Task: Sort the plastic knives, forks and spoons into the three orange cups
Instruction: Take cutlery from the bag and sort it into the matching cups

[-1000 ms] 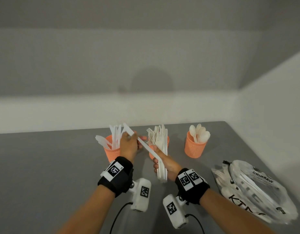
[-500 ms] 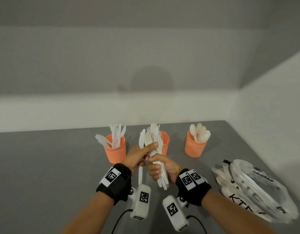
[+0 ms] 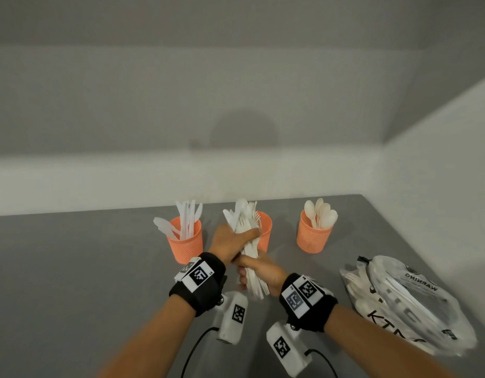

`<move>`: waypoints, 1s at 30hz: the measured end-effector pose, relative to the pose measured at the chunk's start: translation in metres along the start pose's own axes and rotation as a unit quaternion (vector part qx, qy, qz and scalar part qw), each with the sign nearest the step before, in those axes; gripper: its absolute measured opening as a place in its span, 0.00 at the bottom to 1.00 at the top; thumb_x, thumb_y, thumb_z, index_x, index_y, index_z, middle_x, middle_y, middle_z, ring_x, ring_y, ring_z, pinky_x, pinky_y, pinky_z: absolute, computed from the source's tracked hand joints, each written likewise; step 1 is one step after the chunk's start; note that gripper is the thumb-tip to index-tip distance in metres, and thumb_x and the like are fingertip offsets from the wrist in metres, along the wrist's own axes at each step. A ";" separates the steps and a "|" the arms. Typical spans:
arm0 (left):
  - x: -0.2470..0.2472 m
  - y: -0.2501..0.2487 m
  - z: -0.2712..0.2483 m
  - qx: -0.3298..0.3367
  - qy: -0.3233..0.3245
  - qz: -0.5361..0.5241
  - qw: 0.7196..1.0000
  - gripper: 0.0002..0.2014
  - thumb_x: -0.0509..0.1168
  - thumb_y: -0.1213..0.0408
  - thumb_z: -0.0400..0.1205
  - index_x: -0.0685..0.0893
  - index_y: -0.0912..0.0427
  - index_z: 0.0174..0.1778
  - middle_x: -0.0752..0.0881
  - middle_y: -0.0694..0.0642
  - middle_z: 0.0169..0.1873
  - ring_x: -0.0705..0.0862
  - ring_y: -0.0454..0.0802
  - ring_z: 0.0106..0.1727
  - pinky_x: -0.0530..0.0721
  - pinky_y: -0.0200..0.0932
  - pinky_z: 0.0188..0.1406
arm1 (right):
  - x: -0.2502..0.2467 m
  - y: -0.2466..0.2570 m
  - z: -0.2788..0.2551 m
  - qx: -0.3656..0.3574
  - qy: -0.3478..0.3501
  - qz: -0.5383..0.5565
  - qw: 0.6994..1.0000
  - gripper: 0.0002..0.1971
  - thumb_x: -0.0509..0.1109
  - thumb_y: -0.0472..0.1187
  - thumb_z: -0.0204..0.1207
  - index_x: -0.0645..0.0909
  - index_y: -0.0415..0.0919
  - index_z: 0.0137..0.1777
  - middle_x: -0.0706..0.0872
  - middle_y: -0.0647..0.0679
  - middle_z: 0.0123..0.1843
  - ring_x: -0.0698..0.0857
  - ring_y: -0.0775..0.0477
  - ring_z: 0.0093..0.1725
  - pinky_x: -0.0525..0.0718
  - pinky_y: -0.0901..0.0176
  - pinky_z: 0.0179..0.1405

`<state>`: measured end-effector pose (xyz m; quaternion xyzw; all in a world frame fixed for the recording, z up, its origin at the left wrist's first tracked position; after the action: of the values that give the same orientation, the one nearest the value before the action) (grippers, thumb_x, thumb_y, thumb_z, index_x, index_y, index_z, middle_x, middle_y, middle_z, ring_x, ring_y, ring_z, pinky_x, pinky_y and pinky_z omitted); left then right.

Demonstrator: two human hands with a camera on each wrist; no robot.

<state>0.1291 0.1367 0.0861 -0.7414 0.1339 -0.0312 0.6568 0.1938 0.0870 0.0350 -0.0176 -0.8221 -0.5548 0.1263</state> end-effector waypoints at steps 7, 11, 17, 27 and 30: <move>-0.023 0.010 -0.003 -0.048 -0.056 -0.065 0.995 0.17 0.60 0.49 0.81 0.83 0.59 0.51 0.81 0.53 0.42 0.72 0.44 0.33 0.69 0.36 0.28 | -0.012 0.001 0.000 0.031 -0.013 0.106 0.994 0.08 0.63 0.45 0.80 0.70 0.45 0.41 0.72 0.54 0.20 0.67 0.59 0.14 0.68 0.70 0.13; -0.019 0.008 -0.008 -0.015 -0.051 -0.071 0.996 0.04 0.66 0.62 0.80 0.82 0.57 0.41 0.81 0.51 0.32 0.73 0.41 0.23 0.69 0.31 0.20 | -0.011 0.002 0.001 0.018 -0.009 0.077 0.997 0.08 0.64 0.48 0.80 0.72 0.47 0.42 0.74 0.54 0.22 0.69 0.58 0.16 0.71 0.69 0.15; -0.025 0.004 -0.009 0.022 -0.120 -0.063 0.990 0.13 0.68 0.65 0.79 0.80 0.63 0.58 0.83 0.53 0.37 0.78 0.41 0.27 0.73 0.30 0.20 | -0.010 0.007 0.002 -0.011 -0.014 0.023 1.000 0.04 0.65 0.45 0.81 0.75 0.46 0.46 0.76 0.50 0.23 0.72 0.55 0.17 0.73 0.68 0.17; -0.032 -0.010 -0.003 0.048 -0.129 -0.070 0.988 0.04 0.61 0.71 0.82 0.77 0.63 0.50 0.77 0.51 0.30 0.76 0.40 0.24 0.71 0.26 0.17 | -0.018 0.007 0.003 0.005 0.009 0.031 0.999 0.11 0.63 0.51 0.80 0.74 0.43 0.45 0.77 0.52 0.24 0.73 0.56 0.18 0.74 0.67 0.17; -0.040 -0.005 0.002 0.024 -0.165 -0.082 0.983 0.01 0.57 0.69 0.83 0.72 0.61 0.48 0.74 0.53 0.30 0.74 0.45 0.28 0.71 0.32 0.22 | -0.024 0.004 0.006 0.000 -0.022 0.056 0.998 0.13 0.62 0.50 0.81 0.75 0.39 0.45 0.80 0.52 0.24 0.74 0.57 0.18 0.74 0.67 0.16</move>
<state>0.0920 0.1489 0.0956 -0.7291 -0.0382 0.0352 0.6824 0.2168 0.0967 0.0310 -0.0757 -0.8225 -0.5463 0.1391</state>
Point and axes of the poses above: each hand's wrist, its own z-axis towards the middle knuckle, its own x-axis out of the palm, y = z × x, the point moved 7 cm from there along z, towards the middle knuckle
